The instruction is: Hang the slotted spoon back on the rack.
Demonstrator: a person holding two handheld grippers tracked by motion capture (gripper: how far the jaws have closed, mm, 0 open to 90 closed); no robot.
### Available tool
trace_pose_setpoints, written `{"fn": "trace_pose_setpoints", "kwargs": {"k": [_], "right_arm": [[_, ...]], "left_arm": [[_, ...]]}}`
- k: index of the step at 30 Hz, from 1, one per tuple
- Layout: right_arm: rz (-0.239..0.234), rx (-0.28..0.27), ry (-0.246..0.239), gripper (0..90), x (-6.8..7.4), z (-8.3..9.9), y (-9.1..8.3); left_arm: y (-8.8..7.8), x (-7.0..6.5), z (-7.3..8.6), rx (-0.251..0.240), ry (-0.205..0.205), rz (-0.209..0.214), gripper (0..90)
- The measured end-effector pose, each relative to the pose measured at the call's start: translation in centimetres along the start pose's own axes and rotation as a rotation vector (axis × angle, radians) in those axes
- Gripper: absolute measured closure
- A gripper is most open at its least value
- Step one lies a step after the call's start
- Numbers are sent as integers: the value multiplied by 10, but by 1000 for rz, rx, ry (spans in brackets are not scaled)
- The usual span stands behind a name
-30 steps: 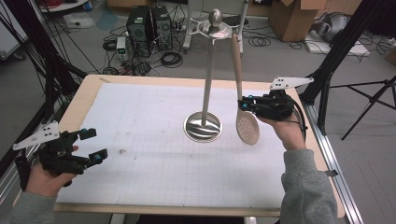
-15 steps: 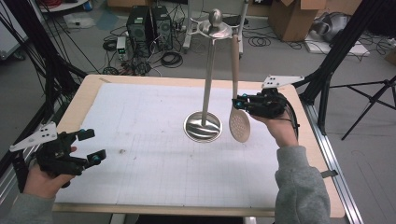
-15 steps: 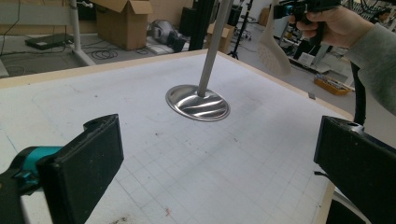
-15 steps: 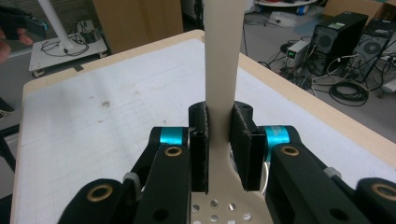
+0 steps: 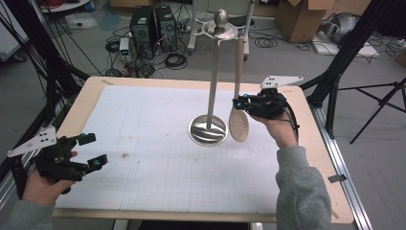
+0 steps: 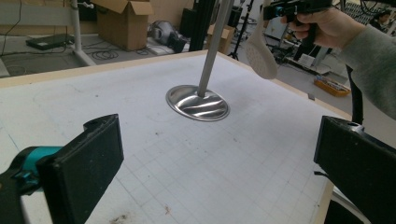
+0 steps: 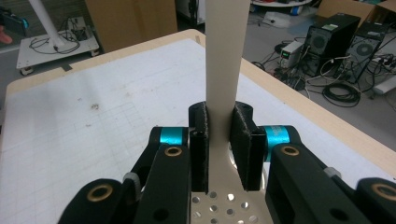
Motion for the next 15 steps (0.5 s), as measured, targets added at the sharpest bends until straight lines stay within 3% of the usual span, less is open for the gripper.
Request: {"fn": "trace_pose_setpoints", "kwargs": {"k": [15], "right_arm": [[20, -16, 7, 778, 3, -3, 19]], "left_arm": [[-3, 0, -1, -6, -1, -2, 18]]}}
Point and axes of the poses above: each handheld gripper's, and its own axes: y roughly forward along the jaws, z roughly out of its underside, x roughly to its left, the point moved 6 cm from there along y, roughly forward along the jaws, and after that the axes turned 8 degrees about -x, right-handed, at the moved point
